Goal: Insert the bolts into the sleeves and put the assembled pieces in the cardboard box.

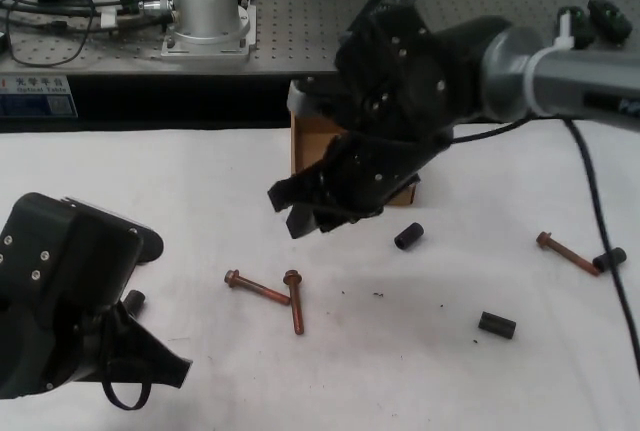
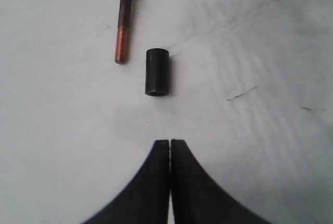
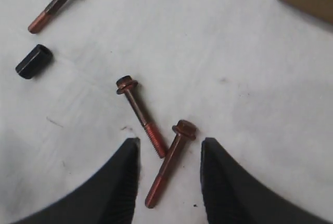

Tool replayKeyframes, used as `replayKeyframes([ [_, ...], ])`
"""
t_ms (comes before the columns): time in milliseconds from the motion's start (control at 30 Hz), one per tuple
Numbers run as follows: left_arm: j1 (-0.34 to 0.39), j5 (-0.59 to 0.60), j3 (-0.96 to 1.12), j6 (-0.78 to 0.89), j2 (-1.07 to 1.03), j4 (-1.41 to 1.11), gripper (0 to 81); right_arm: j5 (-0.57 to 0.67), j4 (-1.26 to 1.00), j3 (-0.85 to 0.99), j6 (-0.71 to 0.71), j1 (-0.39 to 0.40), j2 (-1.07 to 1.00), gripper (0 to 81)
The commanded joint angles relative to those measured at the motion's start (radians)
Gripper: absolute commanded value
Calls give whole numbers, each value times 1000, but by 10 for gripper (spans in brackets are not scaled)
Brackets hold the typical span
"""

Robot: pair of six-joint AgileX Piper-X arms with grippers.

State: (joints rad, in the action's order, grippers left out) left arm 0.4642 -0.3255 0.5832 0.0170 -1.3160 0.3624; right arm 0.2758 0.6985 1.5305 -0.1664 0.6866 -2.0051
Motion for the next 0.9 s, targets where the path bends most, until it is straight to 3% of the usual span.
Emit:
replayKeyframes([
  [0,1,-22,1,-36,13,24,6,-13,-19,-2,-15,2,-39,295],
  [133,1,-83,1,-44,22,43,6,-13,-17,-2,-15,2,-86,295],
  [867,1,-83,1,-58,38,108,6,26,-59,-2,-61,43,-157,295],
])
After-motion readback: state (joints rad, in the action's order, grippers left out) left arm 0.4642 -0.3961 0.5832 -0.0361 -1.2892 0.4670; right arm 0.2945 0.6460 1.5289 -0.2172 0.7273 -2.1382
